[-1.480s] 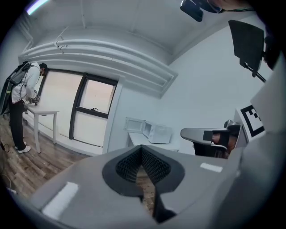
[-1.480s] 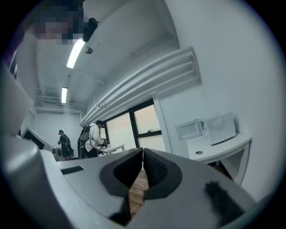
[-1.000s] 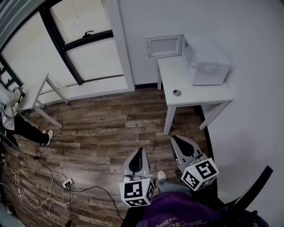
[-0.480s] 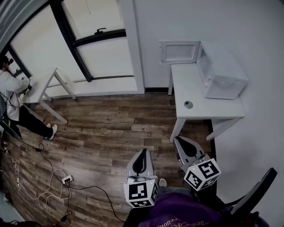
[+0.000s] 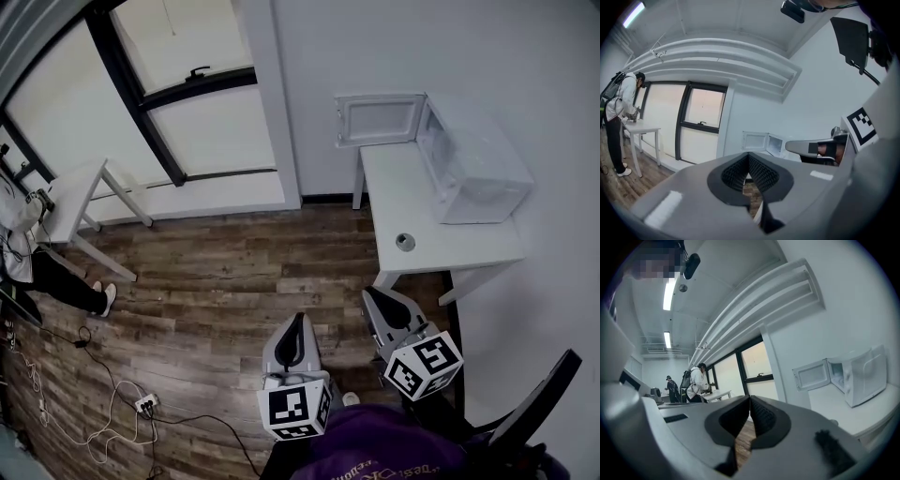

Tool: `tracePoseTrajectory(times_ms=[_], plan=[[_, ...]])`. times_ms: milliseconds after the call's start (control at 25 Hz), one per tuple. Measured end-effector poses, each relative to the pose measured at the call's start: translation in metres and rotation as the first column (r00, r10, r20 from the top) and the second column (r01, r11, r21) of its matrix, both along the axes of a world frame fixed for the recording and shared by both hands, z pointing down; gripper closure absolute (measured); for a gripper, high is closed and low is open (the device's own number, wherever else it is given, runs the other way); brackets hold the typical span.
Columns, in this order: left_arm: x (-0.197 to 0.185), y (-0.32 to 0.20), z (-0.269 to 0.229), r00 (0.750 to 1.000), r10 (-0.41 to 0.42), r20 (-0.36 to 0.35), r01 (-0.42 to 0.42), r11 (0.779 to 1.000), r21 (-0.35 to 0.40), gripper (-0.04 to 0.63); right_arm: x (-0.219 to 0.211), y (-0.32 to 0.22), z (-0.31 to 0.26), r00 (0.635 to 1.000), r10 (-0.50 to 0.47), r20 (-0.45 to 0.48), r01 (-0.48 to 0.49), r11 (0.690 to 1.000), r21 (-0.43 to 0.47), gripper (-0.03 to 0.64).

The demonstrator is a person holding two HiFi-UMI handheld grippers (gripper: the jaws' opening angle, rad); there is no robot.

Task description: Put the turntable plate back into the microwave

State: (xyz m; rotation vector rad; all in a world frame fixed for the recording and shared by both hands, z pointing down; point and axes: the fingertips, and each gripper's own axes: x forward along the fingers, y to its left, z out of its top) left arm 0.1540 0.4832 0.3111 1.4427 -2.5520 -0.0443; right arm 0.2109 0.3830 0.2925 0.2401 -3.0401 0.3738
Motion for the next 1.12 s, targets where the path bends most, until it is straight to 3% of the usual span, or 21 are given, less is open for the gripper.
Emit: tracePoseTrajectory(times_ms=[720, 1120], plan=[[-0.165, -0.066, 0.001, 0.995, 0.09, -0.032, -0.09, 0.996, -0.001, 0.589, -0.162, -0.061, 0.0, 0.996, 0.083, -0.012, -0.083, 0.996, -0.006, 0.606], [-0.206, -0.093, 0.015, 0.988, 0.142, -0.066, -0.142, 0.99, 0.003, 0.589, -0.189, -0.089, 0.012, 0.985, 0.167, -0.05, -0.167, 0.986, -0.01, 0.606]])
